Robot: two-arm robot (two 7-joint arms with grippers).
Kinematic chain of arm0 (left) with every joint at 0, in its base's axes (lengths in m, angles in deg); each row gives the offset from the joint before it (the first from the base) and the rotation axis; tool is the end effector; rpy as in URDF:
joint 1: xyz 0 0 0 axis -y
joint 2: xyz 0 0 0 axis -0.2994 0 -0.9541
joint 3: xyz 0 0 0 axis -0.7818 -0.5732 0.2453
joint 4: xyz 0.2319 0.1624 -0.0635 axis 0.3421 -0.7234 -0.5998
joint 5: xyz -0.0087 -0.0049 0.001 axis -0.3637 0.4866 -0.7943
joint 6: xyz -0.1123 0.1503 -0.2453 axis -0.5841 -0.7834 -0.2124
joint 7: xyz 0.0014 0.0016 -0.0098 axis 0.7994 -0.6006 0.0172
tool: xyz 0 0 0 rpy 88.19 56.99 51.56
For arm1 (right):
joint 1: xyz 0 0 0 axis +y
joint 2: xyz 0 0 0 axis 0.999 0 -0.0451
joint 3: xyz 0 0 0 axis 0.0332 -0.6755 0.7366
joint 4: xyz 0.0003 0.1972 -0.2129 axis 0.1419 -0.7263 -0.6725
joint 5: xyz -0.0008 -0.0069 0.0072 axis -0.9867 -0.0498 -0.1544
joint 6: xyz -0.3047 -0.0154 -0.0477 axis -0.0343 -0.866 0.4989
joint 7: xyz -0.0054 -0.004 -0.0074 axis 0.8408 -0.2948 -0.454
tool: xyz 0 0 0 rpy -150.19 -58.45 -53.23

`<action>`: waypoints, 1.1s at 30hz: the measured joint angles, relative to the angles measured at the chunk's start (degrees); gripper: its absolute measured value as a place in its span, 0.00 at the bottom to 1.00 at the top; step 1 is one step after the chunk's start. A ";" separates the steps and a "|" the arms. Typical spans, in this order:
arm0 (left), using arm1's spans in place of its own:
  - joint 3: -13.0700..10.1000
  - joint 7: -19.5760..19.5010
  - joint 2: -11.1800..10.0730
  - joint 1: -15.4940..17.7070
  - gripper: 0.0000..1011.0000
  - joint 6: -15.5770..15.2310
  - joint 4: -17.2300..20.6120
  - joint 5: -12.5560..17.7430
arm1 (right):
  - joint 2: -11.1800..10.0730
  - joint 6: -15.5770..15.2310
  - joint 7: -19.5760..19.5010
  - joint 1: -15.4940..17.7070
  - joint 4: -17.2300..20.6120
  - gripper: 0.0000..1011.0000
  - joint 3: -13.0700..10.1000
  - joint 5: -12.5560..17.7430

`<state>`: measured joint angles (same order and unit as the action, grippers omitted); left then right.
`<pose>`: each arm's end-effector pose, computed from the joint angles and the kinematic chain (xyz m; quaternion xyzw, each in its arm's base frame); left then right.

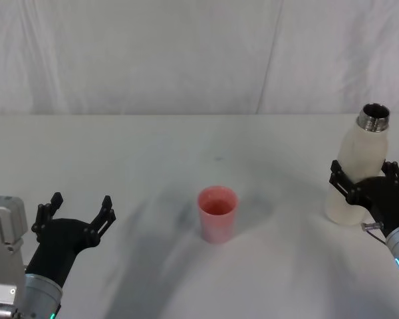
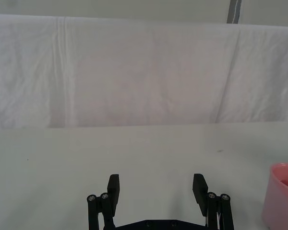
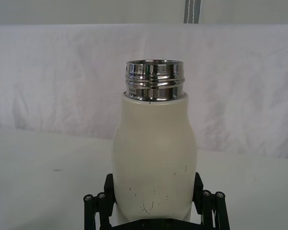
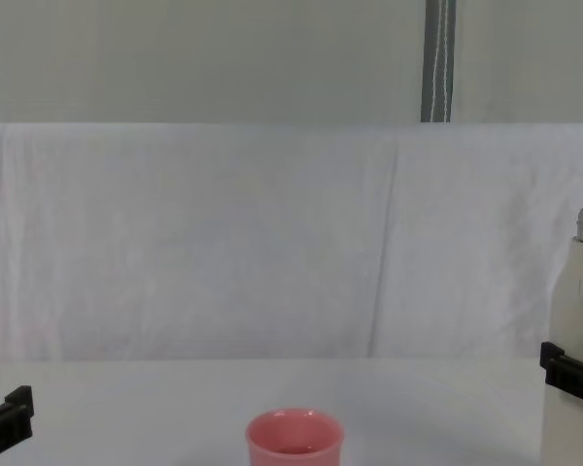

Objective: Grasp the thermos with one hand and pour water into the cup lid.

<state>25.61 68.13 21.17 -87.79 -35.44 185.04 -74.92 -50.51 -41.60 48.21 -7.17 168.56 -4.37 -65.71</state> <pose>0.2530 0.0376 -0.2852 -0.0175 0.0064 0.6616 0.7496 0.3505 -0.0144 -0.3005 0.0266 -0.0401 -0.6145 0.7874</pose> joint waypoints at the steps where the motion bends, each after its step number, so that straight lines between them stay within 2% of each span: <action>1: 0.00 0.00 0.00 0.00 0.99 0.00 0.00 0.00 | 0.00 0.05 0.01 -0.01 -0.07 0.94 0.00 0.00; 24: 0.00 0.00 0.00 0.00 0.99 0.00 0.00 0.00 | 0.25 -0.05 0.26 -0.27 -0.58 0.94 -0.24 0.27; 28: 0.00 0.00 0.00 0.00 0.99 0.00 0.00 0.00 | 0.24 -0.03 0.26 -0.27 -0.58 0.99 -0.23 0.27; 33: 0.00 0.00 0.00 0.00 0.99 0.00 0.00 0.00 | 0.22 -0.04 0.25 -0.25 -0.58 0.99 -0.20 0.27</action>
<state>25.61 68.13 21.17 -87.79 -35.44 185.04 -74.92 -50.29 -41.64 48.47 -7.42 167.98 -4.57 -65.44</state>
